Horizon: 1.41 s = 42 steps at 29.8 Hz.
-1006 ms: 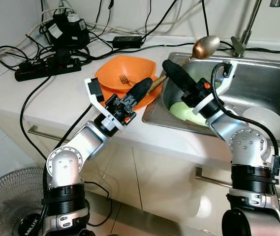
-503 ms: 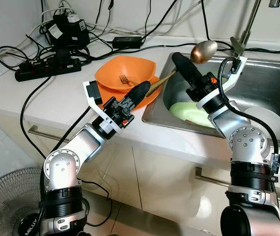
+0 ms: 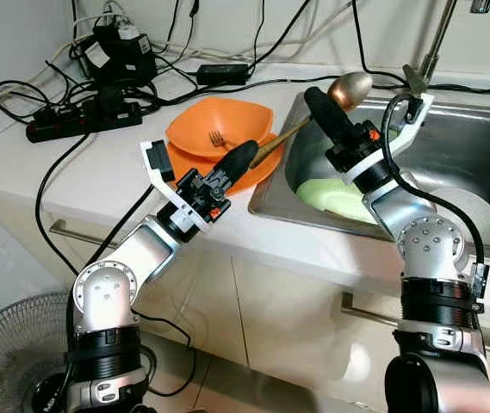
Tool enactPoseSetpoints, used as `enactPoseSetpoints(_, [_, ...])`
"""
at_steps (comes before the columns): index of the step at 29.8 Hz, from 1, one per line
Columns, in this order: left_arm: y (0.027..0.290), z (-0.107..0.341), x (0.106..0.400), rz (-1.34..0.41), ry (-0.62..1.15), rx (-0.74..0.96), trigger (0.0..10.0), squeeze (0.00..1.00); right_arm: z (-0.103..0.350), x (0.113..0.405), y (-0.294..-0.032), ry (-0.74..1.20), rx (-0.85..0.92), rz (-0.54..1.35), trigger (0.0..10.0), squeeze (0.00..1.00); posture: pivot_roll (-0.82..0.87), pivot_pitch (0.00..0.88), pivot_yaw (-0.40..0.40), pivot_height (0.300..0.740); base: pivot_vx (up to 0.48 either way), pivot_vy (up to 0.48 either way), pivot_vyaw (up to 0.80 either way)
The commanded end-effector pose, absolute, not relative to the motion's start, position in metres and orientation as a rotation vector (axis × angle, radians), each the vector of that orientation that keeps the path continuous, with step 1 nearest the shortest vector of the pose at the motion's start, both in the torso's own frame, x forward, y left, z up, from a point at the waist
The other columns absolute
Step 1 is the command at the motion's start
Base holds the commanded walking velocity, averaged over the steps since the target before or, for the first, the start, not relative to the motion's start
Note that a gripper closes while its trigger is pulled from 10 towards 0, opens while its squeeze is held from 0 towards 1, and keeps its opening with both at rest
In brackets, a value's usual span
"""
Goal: Kitchen organization
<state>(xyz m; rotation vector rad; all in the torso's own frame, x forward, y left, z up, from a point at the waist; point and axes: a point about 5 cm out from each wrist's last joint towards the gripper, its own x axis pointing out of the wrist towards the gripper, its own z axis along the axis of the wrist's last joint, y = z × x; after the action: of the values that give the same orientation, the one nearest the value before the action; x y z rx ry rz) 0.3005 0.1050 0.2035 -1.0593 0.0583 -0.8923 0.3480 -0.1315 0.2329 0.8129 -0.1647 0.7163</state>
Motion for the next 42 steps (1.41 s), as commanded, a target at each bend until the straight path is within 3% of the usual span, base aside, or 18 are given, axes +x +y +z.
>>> enactPoseSetpoints(1, [0.108,0.210,0.304,-0.875,0.024,-1.025,8.8,0.00,0.230,0.351,-0.133,-0.149,0.797,0.680,0.0,0.00,-0.06,0.000,0.113,0.740,0.000,0.000,0.00])
enactPoseSetpoints(2, [0.108,0.210,0.304,-0.875,0.024,-1.025,8.8,0.00,0.230,0.351,-0.133,-0.149,0.797,0.680,0.0,0.00,-0.06,0.000,0.113,0.740,0.000,0.000,0.00])
enactPoseSetpoints(3, [0.109,0.207,0.307,-0.840,0.032,-1.006,10.0,0.00,0.229,0.352,-0.134,-0.148,0.797,0.672,0.0,0.00,-0.06,0.000,0.111,0.740,0.000,0.000,0.00])
enactPoseSetpoints(6, [0.112,0.202,0.312,-0.765,0.039,-0.977,10.0,0.00,0.228,0.354,-0.134,-0.146,0.796,0.646,0.0,0.00,-0.05,0.000,0.110,0.740,0.000,0.000,0.00])
enactPoseSetpoints(7, [0.114,0.200,0.314,-0.738,0.042,-0.971,10.0,0.74,0.227,0.354,-0.135,-0.147,0.795,0.633,0.0,0.00,-0.05,0.000,0.110,0.740,0.000,0.000,0.00])
enactPoseSetpoints(8, [0.116,0.199,0.315,-0.720,0.041,-0.965,10.0,1.00,0.227,0.356,-0.136,-0.149,0.791,0.620,0.0,0.00,-0.05,0.000,0.110,0.740,0.000,0.000,0.00])
enactPoseSetpoints(28, [0.118,0.197,0.320,-0.665,0.020,-0.964,10.0,1.00,0.229,0.368,-0.145,-0.170,0.797,0.521,0.0,0.00,-0.05,0.000,0.101,0.740,0.000,0.000,0.00])
enactPoseSetpoints(30, [0.118,0.197,0.320,-0.659,0.026,-0.946,10.0,1.00,0.228,0.373,-0.152,-0.179,0.775,0.447,0.0,0.00,-0.05,0.000,0.102,0.740,0.000,0.000,0.00])
enactPoseSetpoints(36, [0.116,0.198,0.315,-0.661,0.039,-0.831,10.0,1.00,0.232,0.389,-0.181,-0.237,0.570,0.166,0.0,0.00,-0.05,0.000,0.101,0.740,0.000,0.000,0.00])
enactPoseSetpoints(39, [0.115,0.198,0.313,-0.672,0.047,-0.778,10.0,1.00,0.235,0.391,-0.187,-0.249,0.489,0.116,0.0,0.00,-0.04,0.000,0.098,0.740,0.000,0.000,0.00])
enactPoseSetpoints(42, [0.110,0.191,0.307,-0.700,0.109,-0.579,10.0,1.00,0.231,0.401,-0.196,-0.190,0.235,0.017,0.0,0.00,-0.03,0.000,0.095,0.740,0.000,0.000,0.00])
